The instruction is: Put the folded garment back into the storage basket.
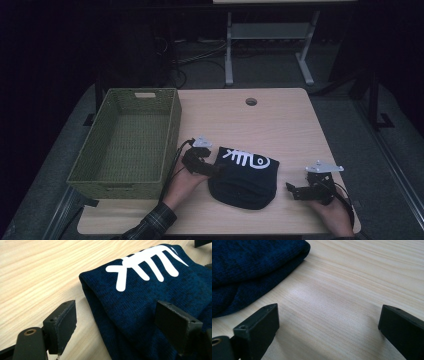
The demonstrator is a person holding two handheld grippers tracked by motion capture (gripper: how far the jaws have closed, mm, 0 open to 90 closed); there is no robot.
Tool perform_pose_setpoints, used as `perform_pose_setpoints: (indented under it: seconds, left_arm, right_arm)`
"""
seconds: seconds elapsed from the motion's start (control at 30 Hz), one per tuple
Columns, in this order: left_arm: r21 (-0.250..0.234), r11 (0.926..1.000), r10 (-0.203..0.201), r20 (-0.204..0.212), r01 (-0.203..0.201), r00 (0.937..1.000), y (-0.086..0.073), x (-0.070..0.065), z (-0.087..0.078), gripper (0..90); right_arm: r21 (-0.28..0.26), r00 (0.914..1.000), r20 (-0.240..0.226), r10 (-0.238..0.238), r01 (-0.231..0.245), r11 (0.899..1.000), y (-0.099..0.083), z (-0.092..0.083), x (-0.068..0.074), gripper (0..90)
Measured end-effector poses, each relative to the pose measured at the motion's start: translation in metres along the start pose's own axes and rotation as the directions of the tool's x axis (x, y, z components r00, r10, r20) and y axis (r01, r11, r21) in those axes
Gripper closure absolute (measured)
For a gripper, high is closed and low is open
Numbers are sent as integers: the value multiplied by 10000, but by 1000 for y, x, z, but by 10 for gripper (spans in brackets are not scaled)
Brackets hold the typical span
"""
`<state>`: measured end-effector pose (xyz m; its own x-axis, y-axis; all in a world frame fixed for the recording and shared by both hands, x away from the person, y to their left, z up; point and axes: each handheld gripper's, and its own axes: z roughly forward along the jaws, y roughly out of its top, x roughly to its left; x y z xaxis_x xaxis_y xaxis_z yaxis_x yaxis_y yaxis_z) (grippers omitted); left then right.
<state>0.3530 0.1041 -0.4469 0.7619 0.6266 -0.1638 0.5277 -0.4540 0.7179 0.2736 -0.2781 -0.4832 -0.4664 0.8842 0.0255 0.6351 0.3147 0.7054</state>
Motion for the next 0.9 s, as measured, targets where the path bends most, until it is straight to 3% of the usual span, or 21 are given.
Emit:
perform_pose_setpoints:
  seconds: [0.13, 0.73, 0.87, 0.9]
  left_arm:
    - [-11, 9998, -177, 123, 178, 9998, -1, 3, 6, 167]
    - [397, 9992, 23, 147, -29, 9999, -10, 1, 23, 164]
    - [458, 9988, 175, 312, -190, 9994, -11, -2, 21, 300]
    - [455, 9987, 200, 442, -220, 9988, -11, -3, 21, 300]
  right_arm:
    - [0, 10000, -3, -2, 2, 10000, 0, 0, 0, 30]
    - [7, 10000, -4, -7, 7, 10000, 0, 0, 0, 30]
    - [8, 10000, -5, -3, 3, 10000, 0, 0, 0, 30]
    - [3, 10000, -6, -1, 1, 10000, 0, 0, 0, 30]
